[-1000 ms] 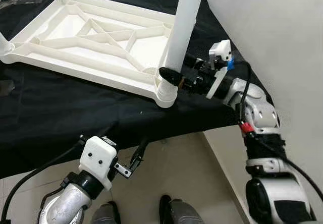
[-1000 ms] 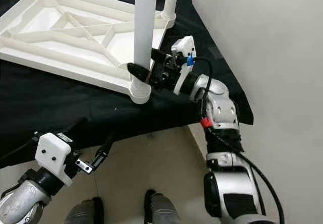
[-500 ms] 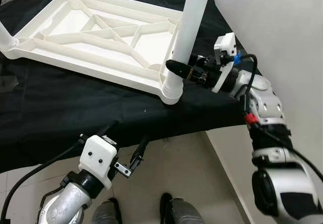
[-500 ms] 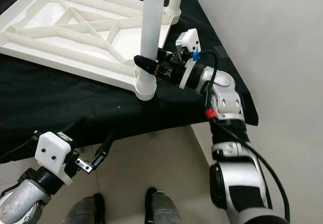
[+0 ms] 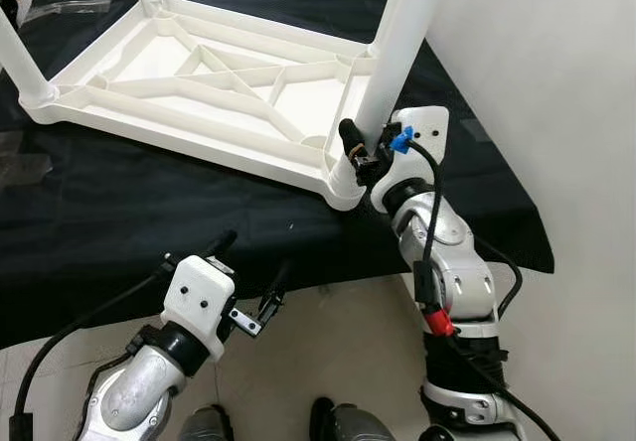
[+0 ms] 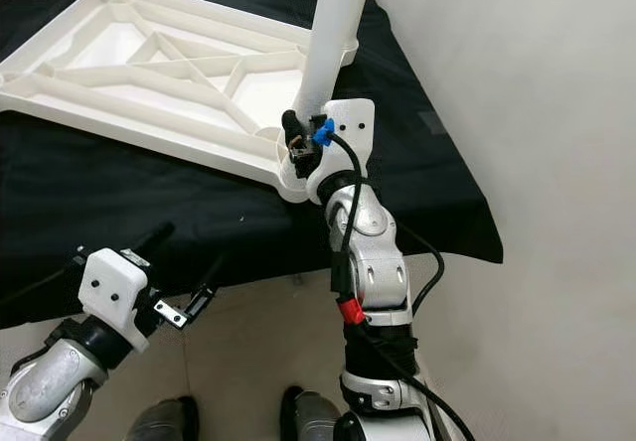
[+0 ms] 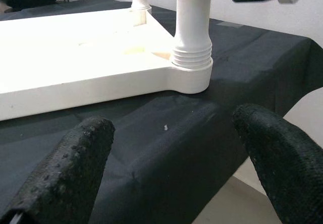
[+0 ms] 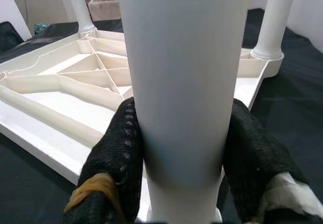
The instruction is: Building children table
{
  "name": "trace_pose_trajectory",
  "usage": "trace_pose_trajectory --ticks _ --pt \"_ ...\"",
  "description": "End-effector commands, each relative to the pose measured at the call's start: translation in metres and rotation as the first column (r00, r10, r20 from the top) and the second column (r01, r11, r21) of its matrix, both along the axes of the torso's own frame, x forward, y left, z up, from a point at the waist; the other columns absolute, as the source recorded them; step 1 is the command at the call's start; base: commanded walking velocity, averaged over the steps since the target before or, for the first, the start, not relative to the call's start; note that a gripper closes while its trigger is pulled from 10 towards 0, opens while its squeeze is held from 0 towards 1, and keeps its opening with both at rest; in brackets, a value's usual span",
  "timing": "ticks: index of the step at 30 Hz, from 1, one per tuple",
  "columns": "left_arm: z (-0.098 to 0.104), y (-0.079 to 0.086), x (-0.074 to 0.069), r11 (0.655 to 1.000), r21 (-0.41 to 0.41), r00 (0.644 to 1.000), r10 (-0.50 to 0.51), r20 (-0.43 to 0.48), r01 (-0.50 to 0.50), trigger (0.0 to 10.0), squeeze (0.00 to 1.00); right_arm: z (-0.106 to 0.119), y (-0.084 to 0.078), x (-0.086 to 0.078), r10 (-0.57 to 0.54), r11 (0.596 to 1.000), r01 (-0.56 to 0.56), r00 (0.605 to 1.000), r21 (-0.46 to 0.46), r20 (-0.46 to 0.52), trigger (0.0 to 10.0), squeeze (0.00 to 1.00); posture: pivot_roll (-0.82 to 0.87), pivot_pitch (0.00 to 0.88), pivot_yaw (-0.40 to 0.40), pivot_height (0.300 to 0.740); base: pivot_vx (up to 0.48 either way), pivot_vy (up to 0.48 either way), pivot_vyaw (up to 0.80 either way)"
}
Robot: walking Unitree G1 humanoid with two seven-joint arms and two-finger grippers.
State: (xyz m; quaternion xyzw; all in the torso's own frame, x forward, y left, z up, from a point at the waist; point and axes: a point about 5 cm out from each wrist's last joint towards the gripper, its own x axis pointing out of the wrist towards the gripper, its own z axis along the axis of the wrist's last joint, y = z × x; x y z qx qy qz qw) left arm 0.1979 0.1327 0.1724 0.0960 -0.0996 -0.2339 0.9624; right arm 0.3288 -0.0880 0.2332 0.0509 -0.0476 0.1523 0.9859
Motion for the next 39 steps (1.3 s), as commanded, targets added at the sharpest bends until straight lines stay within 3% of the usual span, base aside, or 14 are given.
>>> trace_pose_trajectory --ticks 1,2,6,7,8,13,17,22,25,28,29,30,38,39 --pt "-0.005 -0.001 -0.001 1.000 0.010 1.000 -0.006 -0.016 0.007 10.0 0.00 -0.038 0.023 -0.001 0.082 0.996 -0.072 0.967 0.048 -0.240 6.5 0.00 0.07 0.215 -0.104 0.740 0.000 0.000 0.00" --pt "-0.005 0.000 -0.001 1.000 0.012 1.000 -0.005 -0.015 0.005 10.0 0.00 -0.028 0.029 -0.003 0.174 0.985 -0.169 0.968 0.042 -0.183 10.0 0.00 0.07 0.216 -0.103 0.740 0.000 0.000 0.00" --pt "-0.005 0.000 -0.001 1.000 0.012 1.000 -0.005 -0.014 0.005 10.0 0.00 -0.022 0.024 -0.001 0.225 0.974 -0.227 0.965 -0.004 -0.137 10.0 0.00 0.07 0.219 -0.102 0.740 0.000 0.000 0.00" --pt "-0.005 0.000 -0.002 1.000 0.011 1.000 -0.006 -0.014 0.006 10.0 0.00 -0.018 0.019 0.001 0.264 0.963 -0.268 0.959 -0.026 -0.105 10.0 0.34 0.07 0.225 -0.103 0.740 0.000 0.000 0.00" --pt "-0.004 0.000 -0.003 1.000 0.011 1.000 -0.007 -0.014 0.007 10.0 0.00 -0.011 0.011 0.005 0.345 0.936 -0.348 0.937 -0.051 -0.055 10.0 1.00 0.07 0.232 -0.102 0.740 0.000 0.000 0.00" --pt "-0.003 0.000 -0.006 1.000 0.009 1.000 -0.009 -0.014 0.010 10.0 0.00 -0.001 -0.002 0.009 0.443 0.891 -0.440 0.897 -0.109 -0.005 10.0 1.00 0.07 0.244 -0.101 0.740 0.000 0.000 0.00" --pt "0.000 -0.003 -0.013 1.000 0.001 1.000 -0.015 -0.018 0.015 10.0 0.00 0.018 -0.035 0.023 0.578 0.796 -0.554 0.815 -0.243 0.036 10.0 1.00 0.09 0.285 -0.097 0.740 0.000 0.000 0.00" --pt "0.001 -0.004 -0.017 1.000 -0.003 1.000 -0.018 -0.022 0.018 10.0 0.00 0.027 -0.038 0.028 0.620 0.768 -0.588 0.783 -0.254 0.061 10.0 1.00 0.10 0.303 -0.090 0.740 0.000 0.000 0.00" --pt "0.002 -0.005 -0.022 1.000 -0.006 0.999 -0.024 -0.032 0.024 10.0 0.00 0.038 -0.039 0.033 0.726 0.681 -0.696 0.683 -0.228 0.082 10.0 1.00 0.12 0.323 -0.081 0.740 0.000 0.000 0.00" --pt "0.003 -0.005 -0.023 1.000 -0.006 0.999 -0.025 -0.035 0.025 10.0 0.00 0.040 -0.039 0.034 0.755 0.650 -0.725 0.651 -0.228 0.083 10.0 1.00 0.12 0.323 -0.081 0.740 0.000 0.000 0.00" --pt "0.003 -0.005 -0.026 1.000 -0.007 0.999 -0.028 -0.038 0.028 10.0 0.00 0.046 -0.038 0.036 0.782 0.619 -0.751 0.616 -0.230 0.094 10.0 0.00 0.13 0.336 -0.078 0.740 0.000 0.000 0.00" --pt "0.004 -0.006 -0.029 0.999 -0.008 0.998 -0.031 -0.045 0.031 10.0 0.00 0.056 -0.037 0.041 0.828 0.560 -0.794 0.549 -0.236 0.116 10.0 0.00 0.14 0.346 -0.078 0.740 0.000 0.000 0.00" --pt "0.008 -0.008 -0.038 0.999 -0.008 0.998 -0.032 -0.054 0.031 10.0 0.00 0.067 -0.040 0.043 0.873 0.488 -0.841 0.462 -0.233 0.158 10.0 0.00 0.17 0.373 -0.075 0.740 0.000 0.000 0.00" --pt "0.009 -0.008 -0.041 0.999 -0.009 0.998 -0.032 -0.057 0.031 10.0 0.00 0.069 -0.042 0.042 0.890 0.454 -0.861 0.425 -0.229 0.166 10.0 0.00 0.18 0.384 -0.073 0.740 0.000 0.000 0.00"
